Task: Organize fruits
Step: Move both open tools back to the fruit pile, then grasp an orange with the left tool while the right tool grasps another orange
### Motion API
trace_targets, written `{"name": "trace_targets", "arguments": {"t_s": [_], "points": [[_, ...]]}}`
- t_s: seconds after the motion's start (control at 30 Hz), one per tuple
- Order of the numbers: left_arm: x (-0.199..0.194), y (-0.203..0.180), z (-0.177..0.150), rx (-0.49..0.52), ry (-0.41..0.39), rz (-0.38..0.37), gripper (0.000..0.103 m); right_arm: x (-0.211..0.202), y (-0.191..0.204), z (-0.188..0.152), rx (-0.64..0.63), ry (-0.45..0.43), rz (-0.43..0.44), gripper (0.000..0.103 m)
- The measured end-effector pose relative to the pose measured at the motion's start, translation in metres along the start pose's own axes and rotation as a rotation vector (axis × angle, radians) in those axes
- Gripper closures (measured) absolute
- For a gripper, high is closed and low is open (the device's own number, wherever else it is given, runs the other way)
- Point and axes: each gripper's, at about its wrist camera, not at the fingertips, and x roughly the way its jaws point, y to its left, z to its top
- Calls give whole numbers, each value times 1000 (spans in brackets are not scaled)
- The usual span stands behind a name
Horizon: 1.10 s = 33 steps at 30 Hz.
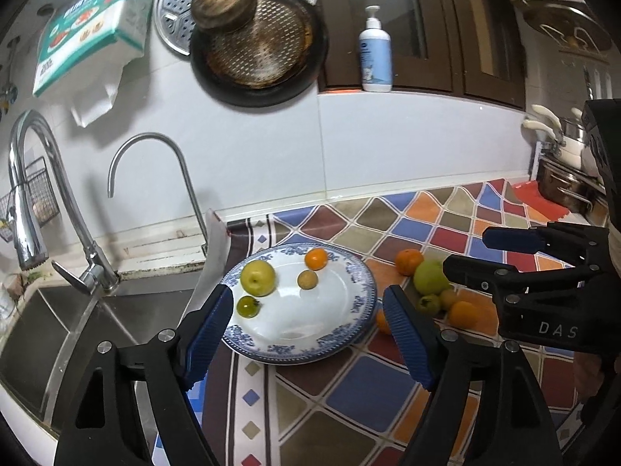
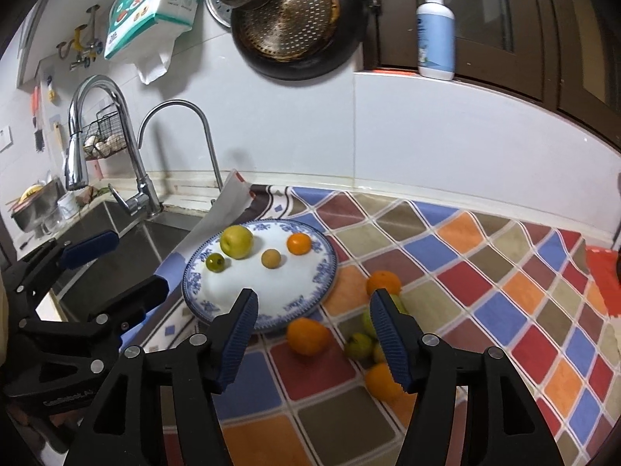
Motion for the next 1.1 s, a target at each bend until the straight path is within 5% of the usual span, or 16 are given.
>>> {"name": "trace_targets", "arguments": {"t_s": [0.47,1.1], "points": [[5,-44,-11,89,10,-48,24,-21,-30,-28,-23,15,-72,42],[67,-64,-34,252,118,-145,26,29,-45,-60,9,173,-56,43]]}}
